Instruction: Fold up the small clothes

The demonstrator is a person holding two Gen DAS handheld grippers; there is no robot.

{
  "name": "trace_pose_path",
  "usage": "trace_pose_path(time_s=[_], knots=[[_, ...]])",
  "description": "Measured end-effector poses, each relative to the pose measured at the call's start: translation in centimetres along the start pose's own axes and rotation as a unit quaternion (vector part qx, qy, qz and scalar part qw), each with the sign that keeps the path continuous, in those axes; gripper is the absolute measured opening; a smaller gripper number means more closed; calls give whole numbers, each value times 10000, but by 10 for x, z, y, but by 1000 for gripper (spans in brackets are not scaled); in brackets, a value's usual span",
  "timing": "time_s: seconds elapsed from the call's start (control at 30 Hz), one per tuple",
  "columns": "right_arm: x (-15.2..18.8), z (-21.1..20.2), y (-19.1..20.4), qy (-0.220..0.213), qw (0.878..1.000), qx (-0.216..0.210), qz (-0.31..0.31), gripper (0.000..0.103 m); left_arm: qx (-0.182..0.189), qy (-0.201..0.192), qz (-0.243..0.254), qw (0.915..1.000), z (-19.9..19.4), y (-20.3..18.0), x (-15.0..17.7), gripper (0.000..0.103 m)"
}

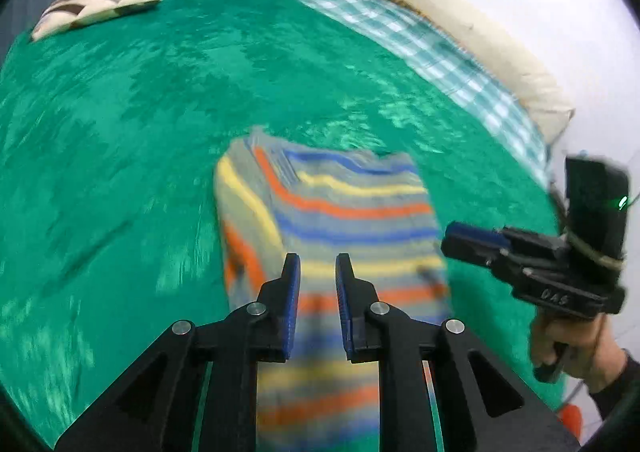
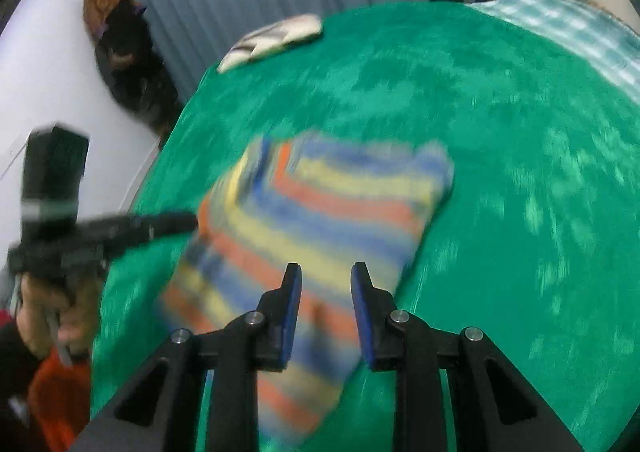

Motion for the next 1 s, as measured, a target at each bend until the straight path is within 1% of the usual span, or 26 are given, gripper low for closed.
trace_pose_path(time_s=[0.03,0.07,0.1,0.13,0.17,0.23,0.27,0.3,0.33,0.37,0.4,0.43,0.47,0.5,0.57,0.6,0.63,0.67,0.7,0.73,0.77,0.8,0.83,0.87,0.93,1.0], knots=[[-8,15,-9,69,9999,-55,70,27,-231,91,-48,9997,14,5,-6,14],[-11,31,-16,218,9996,-72,143,26,-571,250,-220,9978,33,17,-12,9],[-10,46,-23,431,9988,-43,235,23,-759,380,-528,9950,48,34,-17,5],[-5,67,-32,690,9969,-21,390,22,-746,393,-688,9941,48,41,-18,5],[-2,70,-29,687,9966,-9,446,20,-676,380,-831,9935,45,48,-22,5],[-6,64,-25,530,9977,101,418,20,-619,258,-769,9948,29,45,-23,6],[-8,53,-20,391,9984,179,378,21,-591,117,-652,9961,12,43,-20,10],[-7,39,-14,234,9991,190,313,21,-539,72,-597,9967,2,42,-15,17],[-3,22,-3,103,9996,187,169,21,-451,60,-538,9975,-10,40,-7,20],[2,11,7,83,9997,228,60,21,-366,91,-448,9983,-24,37,8,21],[10,-1,19,77,9997,246,-34,21,-338,111,-383,9986,-32,34,20,24],[21,-11,30,76,9998,175,-57,21,-313,151,-305,9989,-37,32,34,31],[30,-13,36,85,9999,92,-42,21,-355,242,-204,9989,-39,30,54,32],[44,-15,45,143,9999,23,-6,22,-476,324,-148,9982,-35,31,65,32],[76,4,56,606,9981,-27,91,23,-899,655,-192,9936,-22,44,87,33],[94,14,58,923,9955,9,213,23,-846,662,-362,9936,-27,51,93,33],[107,13,59,959,9944,21,435,23,-849,591,-490,9934,-37,53,96,37],[112,4,61,846,9947,19,589,23,-977,501,-537,9925,-50,52,98,45],[116,-7,65,792,9945,27,688,27,-1134,399,-516,9914,-64,48,99,61],[119,-23,72,691,9947,99,760,31,-1195,251,-459,9915,-79,42,102,72],[122,-34,77,578,9950,187,790,47,-1209,34,-345,9921,-98,34,104,74],[124,-49,82,430,9953,297,810,64,-1262,-83,-259,9916,-110,28,105,79],[127,-63,88,297,9955,401,806,70,-1376,-201,-148,9902,-122,21,106,82],[131,-78,96,153,9952,534,801,75,-1447,-279,-64,9891,-129,15,108,83],[135,-103,106,-81,9941,697,828,75,-1626,-501,154,9853,-148,2,112,86],[141,-122,114,-184,9930,768,879,75,-1742,-622,245,9824,-158,-7,116,86]])
Point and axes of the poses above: each gripper's, at about its wrist camera, not at the fingertips, and z roughly the way its jaws point, y to its left, x to its underside, the point moved 2 cm from there along z, roughly the way its jaws point, and after that the axes turned 9 degrees about -z, right-handed, at the moved point
